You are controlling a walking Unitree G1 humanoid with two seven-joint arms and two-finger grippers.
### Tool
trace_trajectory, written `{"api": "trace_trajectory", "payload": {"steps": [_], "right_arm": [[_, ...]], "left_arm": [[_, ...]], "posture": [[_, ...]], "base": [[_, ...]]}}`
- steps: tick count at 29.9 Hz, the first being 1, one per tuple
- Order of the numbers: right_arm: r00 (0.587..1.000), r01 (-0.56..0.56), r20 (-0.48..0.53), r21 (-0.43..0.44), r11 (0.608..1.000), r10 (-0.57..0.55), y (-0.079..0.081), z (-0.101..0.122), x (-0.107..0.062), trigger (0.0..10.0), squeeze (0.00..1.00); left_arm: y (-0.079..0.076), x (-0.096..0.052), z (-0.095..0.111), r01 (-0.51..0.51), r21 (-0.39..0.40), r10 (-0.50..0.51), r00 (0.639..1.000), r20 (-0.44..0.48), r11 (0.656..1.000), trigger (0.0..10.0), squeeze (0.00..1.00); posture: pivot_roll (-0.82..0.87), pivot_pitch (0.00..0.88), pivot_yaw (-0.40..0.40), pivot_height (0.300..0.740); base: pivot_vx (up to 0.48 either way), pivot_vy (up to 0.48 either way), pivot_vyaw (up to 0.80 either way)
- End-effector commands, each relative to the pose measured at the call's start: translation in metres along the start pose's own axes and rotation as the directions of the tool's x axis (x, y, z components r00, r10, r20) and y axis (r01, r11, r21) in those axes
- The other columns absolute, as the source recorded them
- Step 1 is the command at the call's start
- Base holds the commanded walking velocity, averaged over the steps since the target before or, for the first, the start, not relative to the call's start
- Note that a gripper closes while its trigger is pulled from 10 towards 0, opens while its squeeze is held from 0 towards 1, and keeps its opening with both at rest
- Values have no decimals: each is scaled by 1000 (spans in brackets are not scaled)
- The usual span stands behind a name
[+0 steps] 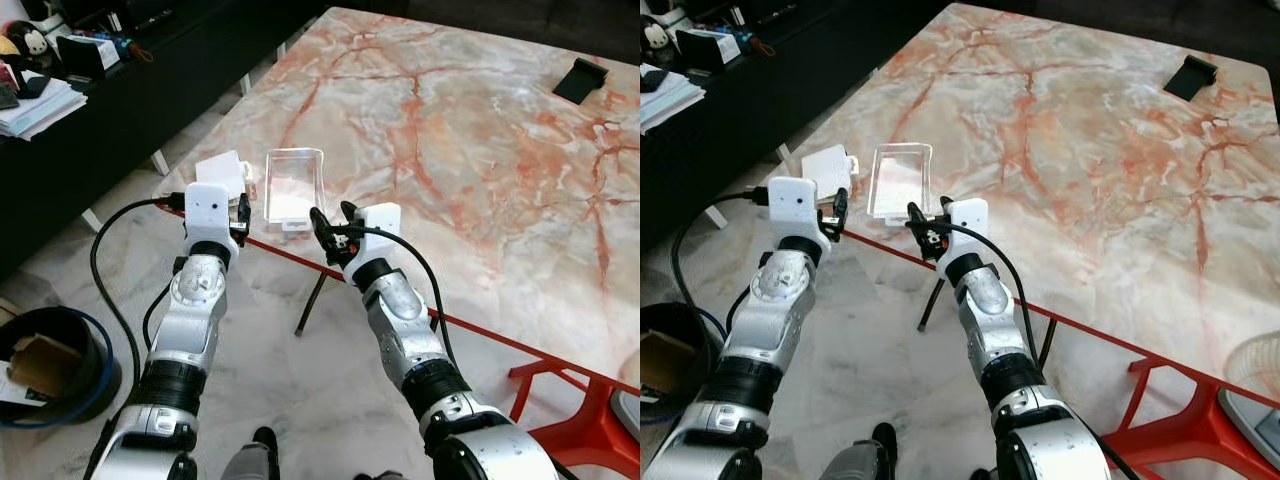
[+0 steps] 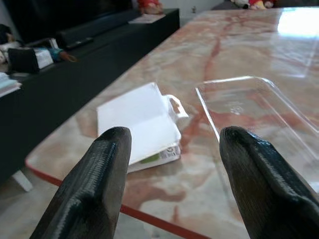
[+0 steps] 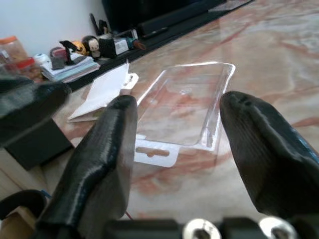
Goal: Picking trash to rubbish bin
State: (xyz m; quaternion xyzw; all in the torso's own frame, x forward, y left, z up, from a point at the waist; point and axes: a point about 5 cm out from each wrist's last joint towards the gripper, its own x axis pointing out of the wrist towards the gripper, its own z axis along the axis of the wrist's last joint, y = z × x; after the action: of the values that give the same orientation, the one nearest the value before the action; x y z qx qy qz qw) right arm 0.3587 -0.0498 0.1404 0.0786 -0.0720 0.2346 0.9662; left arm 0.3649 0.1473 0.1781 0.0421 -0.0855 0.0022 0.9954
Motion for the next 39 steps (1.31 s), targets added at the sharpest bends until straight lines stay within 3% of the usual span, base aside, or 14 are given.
{"api": "trace_trajectory", "payload": {"steps": [1,14,29,33,39], "right_arm": [[1000,-2,0,13,1000,2,4,-3,-2,10000,0],[1000,5,-20,16,1000,-5,6,-13,-17,10000,0],[1000,17,-20,41,999,-17,14,-15,-26,10000,0],[999,22,-27,43,999,-20,15,-16,-29,10000,0],[999,28,-37,46,999,-26,15,-15,-31,10000,0]], "left_arm": [[2,5,-1,1,-20,-1,1000,-1,1000,10000,0],[-1,20,-11,14,-70,-18,998,-56,997,10000,0],[-17,32,-3,53,-99,-58,997,-48,994,10000,0],[-22,33,-2,63,-95,-69,996,-57,993,10000,0],[-30,36,-7,87,1,-86,986,-140,996,10000,0]], "posture": [[108,199,-33,740],[81,252,-38,740],[66,303,-24,740],[61,309,-21,740],[63,316,-21,740]], "base": [[0,0,0],[0,0,0],[0,0,0],[0,0,0],[0,0,0]]}}
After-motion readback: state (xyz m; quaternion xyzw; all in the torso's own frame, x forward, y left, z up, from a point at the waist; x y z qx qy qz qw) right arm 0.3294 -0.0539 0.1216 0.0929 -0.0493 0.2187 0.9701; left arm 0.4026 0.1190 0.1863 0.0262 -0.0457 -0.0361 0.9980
